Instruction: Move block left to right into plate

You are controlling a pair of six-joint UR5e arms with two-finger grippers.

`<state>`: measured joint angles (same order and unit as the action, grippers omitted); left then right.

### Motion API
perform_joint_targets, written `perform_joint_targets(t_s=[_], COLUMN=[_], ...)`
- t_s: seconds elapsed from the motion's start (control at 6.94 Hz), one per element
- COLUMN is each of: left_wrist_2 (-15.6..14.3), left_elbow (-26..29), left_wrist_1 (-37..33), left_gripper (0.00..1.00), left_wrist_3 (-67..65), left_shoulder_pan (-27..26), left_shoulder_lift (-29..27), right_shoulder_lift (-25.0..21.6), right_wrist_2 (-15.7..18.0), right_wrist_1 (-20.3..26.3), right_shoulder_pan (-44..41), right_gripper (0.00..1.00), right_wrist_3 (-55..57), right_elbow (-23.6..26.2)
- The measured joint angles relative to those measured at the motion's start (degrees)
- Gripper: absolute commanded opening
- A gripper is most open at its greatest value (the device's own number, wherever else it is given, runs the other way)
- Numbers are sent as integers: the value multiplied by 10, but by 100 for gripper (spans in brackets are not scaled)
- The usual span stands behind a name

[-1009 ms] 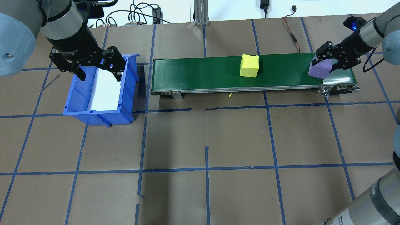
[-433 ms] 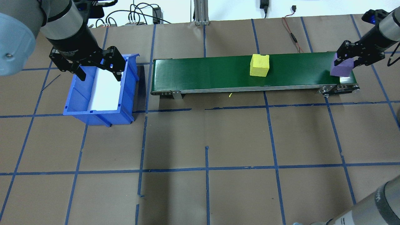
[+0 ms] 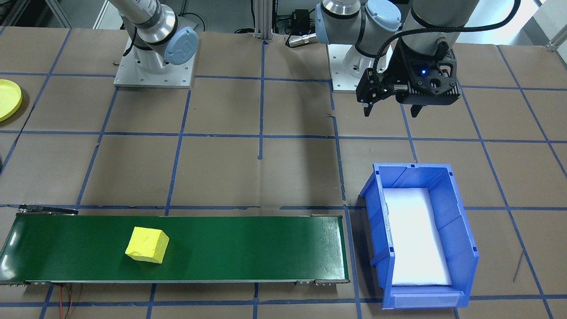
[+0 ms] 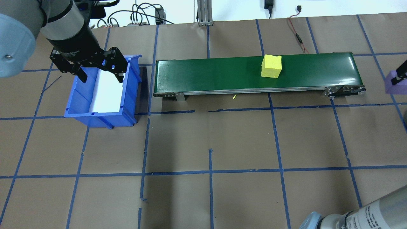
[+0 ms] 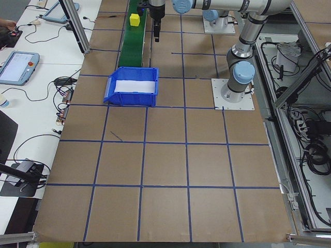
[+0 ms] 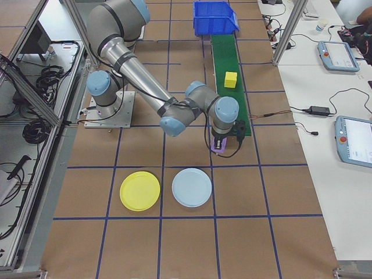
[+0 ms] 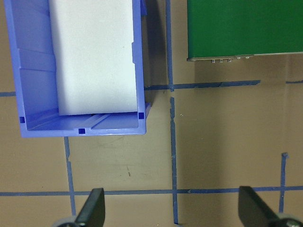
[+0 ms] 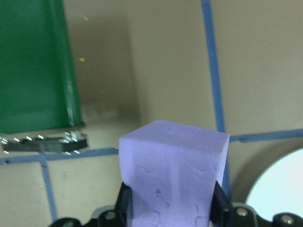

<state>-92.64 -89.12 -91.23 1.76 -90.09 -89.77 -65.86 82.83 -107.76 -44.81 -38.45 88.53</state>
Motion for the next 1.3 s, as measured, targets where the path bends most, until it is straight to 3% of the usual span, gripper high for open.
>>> perform_joint_targets(t_s=[0.29, 0.43, 0.58, 1.3], left_wrist_2=[1, 1, 1, 1], left_elbow=[0, 0, 0, 0], left_wrist_1=[0, 0, 0, 0], left_gripper=[100, 100, 100, 100], left_wrist_3=[0, 0, 0, 0], left_shoulder_pan=[0, 0, 0, 0], left_shoulder_lift=[0, 0, 0, 0], right_shoulder_lift=[28, 36, 44, 31], right_wrist_2=[18, 28, 34, 32], right_wrist_1=[-2, -4, -5, -3], right_shoulder_pan=[89, 115, 128, 132], right_gripper=[41, 85, 99, 98], right_wrist_3=[-125, -166, -192, -214], right_elbow=[-4, -7, -8, -12])
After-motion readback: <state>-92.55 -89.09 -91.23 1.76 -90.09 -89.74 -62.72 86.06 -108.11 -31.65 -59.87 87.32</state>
